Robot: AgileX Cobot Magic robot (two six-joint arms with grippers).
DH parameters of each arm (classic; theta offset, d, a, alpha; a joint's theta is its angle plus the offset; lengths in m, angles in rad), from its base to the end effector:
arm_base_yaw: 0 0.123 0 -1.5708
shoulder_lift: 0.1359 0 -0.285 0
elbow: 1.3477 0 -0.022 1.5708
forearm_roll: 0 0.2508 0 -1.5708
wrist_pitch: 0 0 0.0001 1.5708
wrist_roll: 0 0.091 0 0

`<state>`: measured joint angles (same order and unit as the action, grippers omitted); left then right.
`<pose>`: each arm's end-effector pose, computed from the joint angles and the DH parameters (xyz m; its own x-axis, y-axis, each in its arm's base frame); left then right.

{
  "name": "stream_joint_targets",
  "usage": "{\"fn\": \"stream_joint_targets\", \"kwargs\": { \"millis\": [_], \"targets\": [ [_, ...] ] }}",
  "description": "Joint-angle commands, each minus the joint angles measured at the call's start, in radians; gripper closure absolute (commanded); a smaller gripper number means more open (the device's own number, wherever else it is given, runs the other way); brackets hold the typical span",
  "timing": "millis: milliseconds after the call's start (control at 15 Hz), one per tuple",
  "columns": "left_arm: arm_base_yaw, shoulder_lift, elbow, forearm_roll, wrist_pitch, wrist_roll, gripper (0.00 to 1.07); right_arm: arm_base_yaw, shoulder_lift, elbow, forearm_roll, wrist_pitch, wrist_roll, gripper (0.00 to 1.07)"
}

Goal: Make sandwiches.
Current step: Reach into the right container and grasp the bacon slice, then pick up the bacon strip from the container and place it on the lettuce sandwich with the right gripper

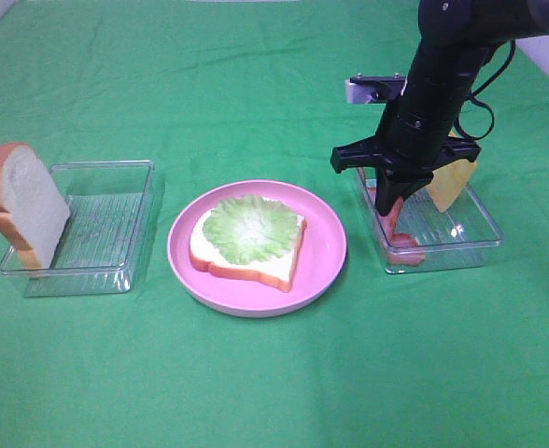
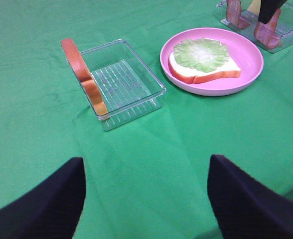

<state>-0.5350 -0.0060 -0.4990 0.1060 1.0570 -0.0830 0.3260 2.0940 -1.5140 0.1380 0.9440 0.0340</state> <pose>-0.0007 0.0101 0.2777 -0.3970 0.1997 -0.8958 0.4247 0.9052 0.0136 0.3930 0.1436 0.1595 -0.9703 -0.2074 -0.1245 -0.2227 0.9668 0.1255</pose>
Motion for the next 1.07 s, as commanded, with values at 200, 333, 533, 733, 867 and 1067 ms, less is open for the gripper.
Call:
{"fn": "stream_joint_targets", "kwargs": {
  "millis": [200, 333, 533, 733, 867, 1067],
  "targets": [
    [-0.005, -0.020, 0.001, 0.006, -0.013, 0.004, 0.39, -0.001, -0.067, -0.004, -0.002, 0.016, 0.004, 1.07],
    [-0.005, -0.020, 0.001, 0.006, -0.013, 0.004, 0.39, -0.001, -0.137, -0.004, -0.001, 0.055, 0.003, 1.07],
    [-0.005, -0.020, 0.001, 0.006, -0.013, 0.004, 0.39, -0.001, -0.221, -0.004, 0.004, 0.113, 0.001, 1.07],
    [-0.005, -0.020, 0.001, 0.006, -0.013, 0.004, 0.39, 0.000, -0.302, -0.003, 0.128, 0.168, -0.034, 1.07],
    [-0.005, -0.020, 0.001, 0.006, -0.013, 0.004, 0.39, 0.001, -0.300, -0.001, 0.285, 0.184, -0.126, 1.07],
    [-0.005, -0.020, 0.001, 0.006, -0.013, 0.004, 0.39, 0.001, -0.299, 0.000, 0.485, 0.155, -0.226, 1.07]
  ]
}}
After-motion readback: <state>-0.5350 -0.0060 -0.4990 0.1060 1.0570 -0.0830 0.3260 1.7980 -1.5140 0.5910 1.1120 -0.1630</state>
